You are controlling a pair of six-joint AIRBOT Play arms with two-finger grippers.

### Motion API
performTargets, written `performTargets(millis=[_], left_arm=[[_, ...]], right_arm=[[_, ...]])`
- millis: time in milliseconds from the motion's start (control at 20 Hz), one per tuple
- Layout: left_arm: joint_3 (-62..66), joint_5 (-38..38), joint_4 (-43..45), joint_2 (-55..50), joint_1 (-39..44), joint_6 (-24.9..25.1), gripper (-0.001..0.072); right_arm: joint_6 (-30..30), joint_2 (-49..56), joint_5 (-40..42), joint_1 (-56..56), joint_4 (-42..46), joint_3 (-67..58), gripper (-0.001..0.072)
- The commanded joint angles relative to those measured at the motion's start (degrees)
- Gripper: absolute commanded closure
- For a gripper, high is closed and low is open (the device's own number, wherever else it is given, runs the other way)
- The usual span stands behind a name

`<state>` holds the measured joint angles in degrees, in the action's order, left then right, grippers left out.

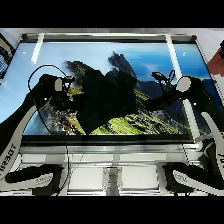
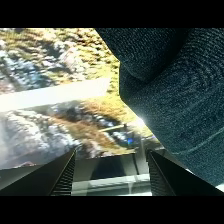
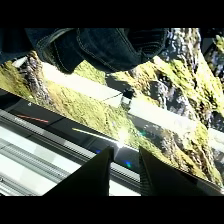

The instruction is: Fold the clothes and pants, and hang the long-sleeved shirts on hangers.

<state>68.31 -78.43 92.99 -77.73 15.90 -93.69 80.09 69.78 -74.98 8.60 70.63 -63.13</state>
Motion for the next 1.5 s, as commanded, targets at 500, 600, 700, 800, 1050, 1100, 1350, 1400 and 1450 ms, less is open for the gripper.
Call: performTargets(millis=[500, 600, 700, 800, 1050, 1100, 1350, 1400, 1450], left_arm=[[0.0, 0.0, 0.0, 0.0, 0.0, 0.0, 0.0211], [0.0, 0.0, 0.0, 0.0, 0.0, 0.0, 0.0211], [0.0, 0.0, 0.0, 0.0, 0.0, 0.0, 0.0212], [0.0, 0.4, 0.0, -0.1, 0.0, 0.0, 0.0211], [0.0, 2.3, 0.1, -0.3, -0.1, 0.6, 0.0212], [0.0, 3.1, 0.1, -0.5, -0.1, 2.6, 0.0212], [0.3, 8.4, -0.5, -0.5, 0.2, 3.8, 0.0211], [0.5, 9.1, -1.4, -0.5, 0.2, 4.2, 0.0212], [0.8, 9.6, -3.2, -0.5, 0.2, 5.6, 0.0211]], right_arm=[[-7.9, 5.8, -0.7, 0.0, -1.0, -0.1, 0.0263], [-9.7, 9.2, -0.3, 0.0, -2.0, -0.2, 0.0185], [-10.6, 12.3, -0.9, 0.0, -2.0, -1.7, 0.0185], [-10.7, 14.6, -0.9, 0.0, -2.0, -4.6, 0.0185], [-13.4, 17.2, -0.4, 0.0, -1.9, -13.1, 0.0185], [-14.2, 17.5, -0.3, 0.0, -1.9, -14.1, 0.0185], [-22.4, 18.6, 4.5, 0.0, -8.3, -14.8, 0.0187], [-22.8, 19.5, 5.6, 0.0, -10.2, -15.1, 0.0188], [-22.8, 20.6, 5.6, 0.0, -10.9, -15.3, 0.0188]])
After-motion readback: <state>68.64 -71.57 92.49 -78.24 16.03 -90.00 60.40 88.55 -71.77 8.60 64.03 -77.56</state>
